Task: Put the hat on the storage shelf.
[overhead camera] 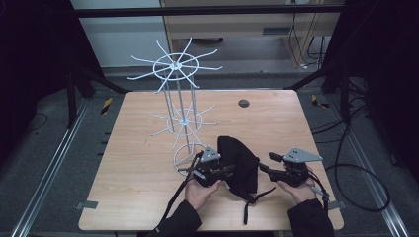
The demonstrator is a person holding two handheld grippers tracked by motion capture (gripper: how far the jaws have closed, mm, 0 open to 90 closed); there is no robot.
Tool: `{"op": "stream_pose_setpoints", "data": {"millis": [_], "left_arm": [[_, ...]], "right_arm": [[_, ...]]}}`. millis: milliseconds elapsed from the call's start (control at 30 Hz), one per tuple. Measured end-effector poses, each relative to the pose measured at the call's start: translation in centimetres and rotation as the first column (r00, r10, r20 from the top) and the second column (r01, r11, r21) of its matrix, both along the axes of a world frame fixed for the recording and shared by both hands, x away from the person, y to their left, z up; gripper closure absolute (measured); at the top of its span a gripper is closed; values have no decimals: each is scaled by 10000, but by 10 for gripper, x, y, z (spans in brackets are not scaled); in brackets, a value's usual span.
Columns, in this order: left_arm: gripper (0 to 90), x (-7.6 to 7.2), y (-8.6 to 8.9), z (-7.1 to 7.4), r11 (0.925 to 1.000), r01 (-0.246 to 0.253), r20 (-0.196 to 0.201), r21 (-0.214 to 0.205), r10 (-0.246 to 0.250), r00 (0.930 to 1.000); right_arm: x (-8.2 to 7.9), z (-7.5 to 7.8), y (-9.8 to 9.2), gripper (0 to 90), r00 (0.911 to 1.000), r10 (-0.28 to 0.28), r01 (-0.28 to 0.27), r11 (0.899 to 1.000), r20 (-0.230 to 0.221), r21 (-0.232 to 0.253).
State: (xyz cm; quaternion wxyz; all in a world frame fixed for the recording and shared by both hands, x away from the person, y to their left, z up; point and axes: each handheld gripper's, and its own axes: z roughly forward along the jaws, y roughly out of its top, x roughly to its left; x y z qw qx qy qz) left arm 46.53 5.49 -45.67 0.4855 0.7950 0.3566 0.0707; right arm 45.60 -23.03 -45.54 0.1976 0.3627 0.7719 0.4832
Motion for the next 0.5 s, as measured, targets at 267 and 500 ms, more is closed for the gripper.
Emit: {"op": "stream_pose_setpoints", "data": {"millis": [267,500], "left_arm": [[736,-2,9,-6,9998,-76,18,192,75,10000],[736,-3,12,-9,9979,-78,24,637,77,10000]], "right_arm": [[21,-6,25,419,9986,-72,72,10000,-529,-8],[26,-16,32,406,9908,264,-285,9995,-1330,-142]]}}
